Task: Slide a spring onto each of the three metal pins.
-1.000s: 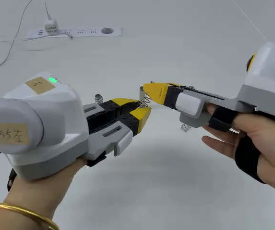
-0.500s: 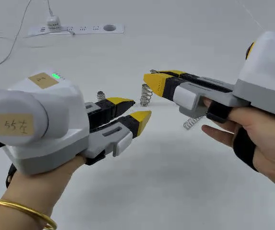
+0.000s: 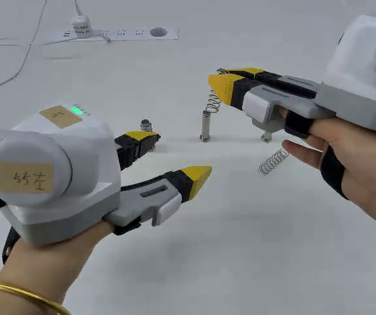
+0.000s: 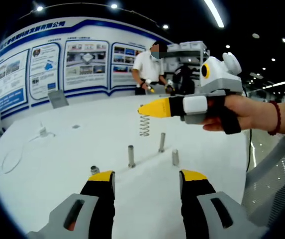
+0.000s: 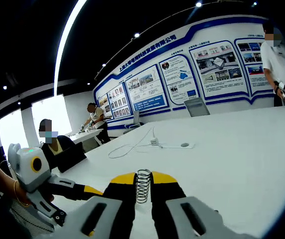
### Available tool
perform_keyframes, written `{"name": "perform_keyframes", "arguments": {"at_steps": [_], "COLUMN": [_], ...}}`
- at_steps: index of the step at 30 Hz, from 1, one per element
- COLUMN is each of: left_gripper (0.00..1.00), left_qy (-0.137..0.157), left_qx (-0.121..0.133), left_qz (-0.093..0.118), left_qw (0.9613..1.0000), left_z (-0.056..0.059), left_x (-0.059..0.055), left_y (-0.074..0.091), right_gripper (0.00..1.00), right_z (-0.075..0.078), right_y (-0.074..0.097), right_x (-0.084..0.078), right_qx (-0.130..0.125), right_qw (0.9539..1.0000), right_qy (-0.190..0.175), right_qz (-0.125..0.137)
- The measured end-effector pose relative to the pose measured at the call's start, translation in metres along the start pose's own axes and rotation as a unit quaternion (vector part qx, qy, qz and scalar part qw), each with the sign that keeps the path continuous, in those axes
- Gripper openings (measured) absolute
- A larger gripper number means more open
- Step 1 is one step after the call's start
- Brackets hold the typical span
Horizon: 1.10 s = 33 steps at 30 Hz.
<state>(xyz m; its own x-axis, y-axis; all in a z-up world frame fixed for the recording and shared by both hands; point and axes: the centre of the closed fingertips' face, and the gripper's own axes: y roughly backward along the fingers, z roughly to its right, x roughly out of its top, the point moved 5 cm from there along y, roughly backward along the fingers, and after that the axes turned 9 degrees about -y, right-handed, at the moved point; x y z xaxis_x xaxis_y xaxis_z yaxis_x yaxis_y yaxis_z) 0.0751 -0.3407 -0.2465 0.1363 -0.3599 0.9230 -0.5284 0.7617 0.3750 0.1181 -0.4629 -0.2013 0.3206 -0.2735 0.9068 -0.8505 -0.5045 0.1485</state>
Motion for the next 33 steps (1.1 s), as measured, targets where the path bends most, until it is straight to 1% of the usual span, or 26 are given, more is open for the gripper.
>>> {"name": "perform_keyframes", "arguments": {"at_steps": [2, 4, 9, 14, 19, 27, 33], "left_gripper": [0.58, 0.62, 0.74, 0.86, 0.93, 1.0, 1.0], "left_qy": [-0.003, -0.004, -0.003, -0.002, 0.003, 0.01, 0.013], "left_qx": [0.007, 0.012, 0.023, 0.027, 0.028, 0.03, 0.026], "left_qz": [-0.003, -0.006, -0.01, -0.016, -0.019, -0.019, -0.024], "left_qw": [1.0, 0.9999, 0.9997, 0.9995, 0.9994, 0.9993, 0.9993], "left_z": [-0.002, -0.003, -0.008, -0.012, -0.014, -0.015, -0.014], "left_x": [-0.002, -0.003, -0.006, -0.012, -0.017, -0.022, -0.024], "left_y": [0.001, 0.001, 0.001, 0.0, 0.0, -0.001, -0.001], "right_gripper": [0.11, 0.11, 0.11, 0.11, 0.11, 0.11, 0.11], "right_z": [0.005, 0.006, 0.011, 0.015, 0.019, 0.023, 0.027], "right_y": [-0.005, -0.007, -0.014, -0.022, -0.029, -0.037, -0.04], "right_x": [0.0, -0.001, -0.004, -0.01, -0.016, -0.021, -0.023], "right_qx": [-0.003, -0.004, -0.008, -0.013, -0.019, -0.021, -0.026], "right_qw": [1.0, 1.0, 0.9996, 0.9989, 0.9977, 0.9969, 0.9954], "right_qy": [0.002, 0.004, 0.023, 0.036, 0.051, 0.062, 0.078], "right_qz": [-0.002, -0.004, -0.013, -0.025, -0.039, -0.043, -0.049]}}
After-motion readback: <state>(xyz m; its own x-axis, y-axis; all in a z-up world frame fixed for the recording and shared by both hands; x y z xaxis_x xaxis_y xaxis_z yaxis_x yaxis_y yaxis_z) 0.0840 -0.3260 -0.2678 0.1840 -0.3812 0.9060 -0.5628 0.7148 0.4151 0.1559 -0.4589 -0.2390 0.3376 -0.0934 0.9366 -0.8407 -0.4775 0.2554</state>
